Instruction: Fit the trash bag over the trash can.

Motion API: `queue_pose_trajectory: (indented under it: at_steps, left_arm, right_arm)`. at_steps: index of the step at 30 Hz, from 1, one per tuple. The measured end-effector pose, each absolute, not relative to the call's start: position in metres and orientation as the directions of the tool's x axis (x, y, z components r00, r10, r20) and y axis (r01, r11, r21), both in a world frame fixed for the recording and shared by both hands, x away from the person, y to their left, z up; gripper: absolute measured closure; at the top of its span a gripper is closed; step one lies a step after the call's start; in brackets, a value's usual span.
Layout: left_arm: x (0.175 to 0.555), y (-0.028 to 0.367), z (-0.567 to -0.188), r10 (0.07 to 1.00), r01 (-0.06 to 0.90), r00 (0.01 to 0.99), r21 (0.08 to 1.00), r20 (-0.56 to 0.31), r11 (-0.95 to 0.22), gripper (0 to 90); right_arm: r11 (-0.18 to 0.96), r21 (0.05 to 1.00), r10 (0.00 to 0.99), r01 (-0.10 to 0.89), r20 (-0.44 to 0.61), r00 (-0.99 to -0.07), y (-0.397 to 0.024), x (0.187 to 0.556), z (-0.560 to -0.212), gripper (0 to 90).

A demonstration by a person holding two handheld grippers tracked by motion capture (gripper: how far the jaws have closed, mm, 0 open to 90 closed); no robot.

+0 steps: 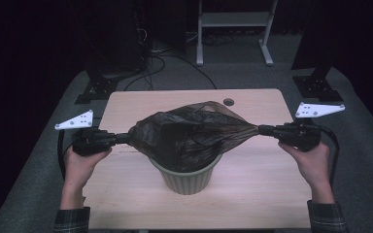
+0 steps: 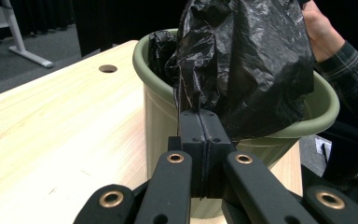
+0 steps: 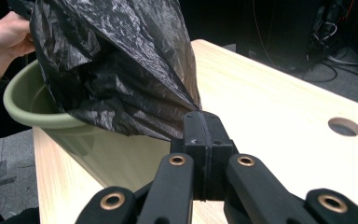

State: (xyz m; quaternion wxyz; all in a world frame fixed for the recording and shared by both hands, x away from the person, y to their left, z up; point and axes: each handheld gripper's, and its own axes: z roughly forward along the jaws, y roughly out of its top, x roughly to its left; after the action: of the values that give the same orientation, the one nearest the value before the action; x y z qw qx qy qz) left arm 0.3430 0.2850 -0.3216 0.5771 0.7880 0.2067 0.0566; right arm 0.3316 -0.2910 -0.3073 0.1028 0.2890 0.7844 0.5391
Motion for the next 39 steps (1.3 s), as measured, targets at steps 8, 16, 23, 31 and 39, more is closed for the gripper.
queue_pose_trajectory:
  at_steps: [8, 16, 23, 31, 39]
  left_arm:
    - [0.343, 0.287, -0.305, 0.449, 0.233, 0.886, 0.95, -0.12, -0.206, 54.9]
    - [0.346, 0.288, -0.274, 0.464, 0.184, 0.882, 0.966, -0.082, -0.18, 42.3]
    - [0.361, 0.269, -0.262, 0.446, 0.189, 0.89, 0.966, -0.093, -0.175, 36.7]
    - [0.375, 0.237, -0.259, 0.413, 0.213, 0.903, 0.957, -0.116, -0.197, 30.9]
    - [0.388, 0.209, -0.252, 0.414, 0.247, 0.9, 0.941, -0.135, -0.229, 27.2]
  right_arm:
    - [0.246, 0.916, 0.553, 0.318, 0.137, -0.822, -0.284, 0.331, -0.301, 67.7]
    - [0.204, 0.943, 0.549, 0.262, 0.112, -0.828, -0.28, 0.332, -0.277, 57.8]
    - [0.18, 0.95, 0.562, 0.254, 0.113, -0.819, -0.271, 0.354, -0.262, 55.9]
    - [0.196, 0.929, 0.576, 0.315, 0.151, -0.804, -0.25, 0.394, -0.278, 52.1]
    - [0.223, 0.92, 0.544, 0.321, 0.155, -0.824, -0.232, 0.393, -0.29, 49.8]
